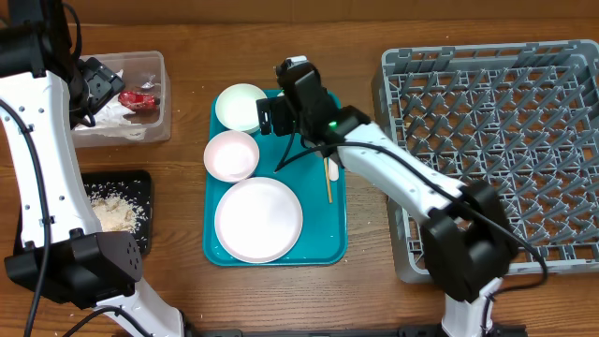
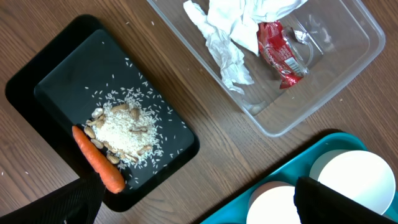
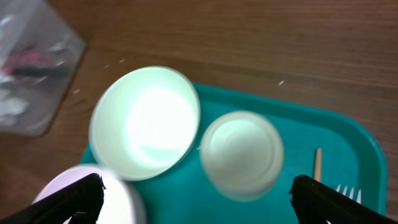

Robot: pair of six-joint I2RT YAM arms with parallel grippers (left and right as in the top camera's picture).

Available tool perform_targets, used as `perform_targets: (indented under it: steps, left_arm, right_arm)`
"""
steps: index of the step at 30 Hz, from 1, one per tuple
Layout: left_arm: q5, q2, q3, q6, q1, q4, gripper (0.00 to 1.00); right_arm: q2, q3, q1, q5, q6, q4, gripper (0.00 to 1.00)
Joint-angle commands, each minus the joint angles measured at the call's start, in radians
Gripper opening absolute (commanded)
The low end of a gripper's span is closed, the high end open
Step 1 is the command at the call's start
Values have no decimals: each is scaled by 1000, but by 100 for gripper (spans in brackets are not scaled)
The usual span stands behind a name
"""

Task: Sort waste into correct bins and load items into the dishwasher rack
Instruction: 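Reach the right gripper to the white cup and grasp it, then carry the cup right and place it upside down in the rack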

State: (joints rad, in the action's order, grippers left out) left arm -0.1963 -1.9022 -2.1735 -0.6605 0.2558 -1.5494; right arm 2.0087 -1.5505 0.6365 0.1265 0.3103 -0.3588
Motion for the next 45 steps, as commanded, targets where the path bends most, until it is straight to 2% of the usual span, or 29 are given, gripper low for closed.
perform_targets:
  steps: [1, 14, 23, 27, 30, 38, 45]
  left_arm:
    - [-16, 2, -8, -24, -1, -2, 100]
    - [-16, 2, -8, -24, -1, -2, 100]
    - [-16, 2, -8, -24, -1, -2, 100]
    - [-16, 2, -8, -24, -1, -2, 100]
    - [-16, 2, -8, -24, -1, -2, 100]
    - [-16, 2, -8, -24, -1, -2, 100]
    - [-16, 2, -8, -24, -1, -2, 100]
  right_arm:
    - [37, -15, -18, 136, -2, 42, 100]
    - [156, -15, -35, 54, -3, 124, 100]
    - [165, -15, -35, 29, -3, 130, 99]
    - [165, -15, -35, 29, -2, 126, 75]
    - [163, -16, -36, 29, -2, 126, 63]
    - [65, -16, -44, 34, -2, 81, 45]
    - [-181, -16, -121, 34, -2, -36, 45]
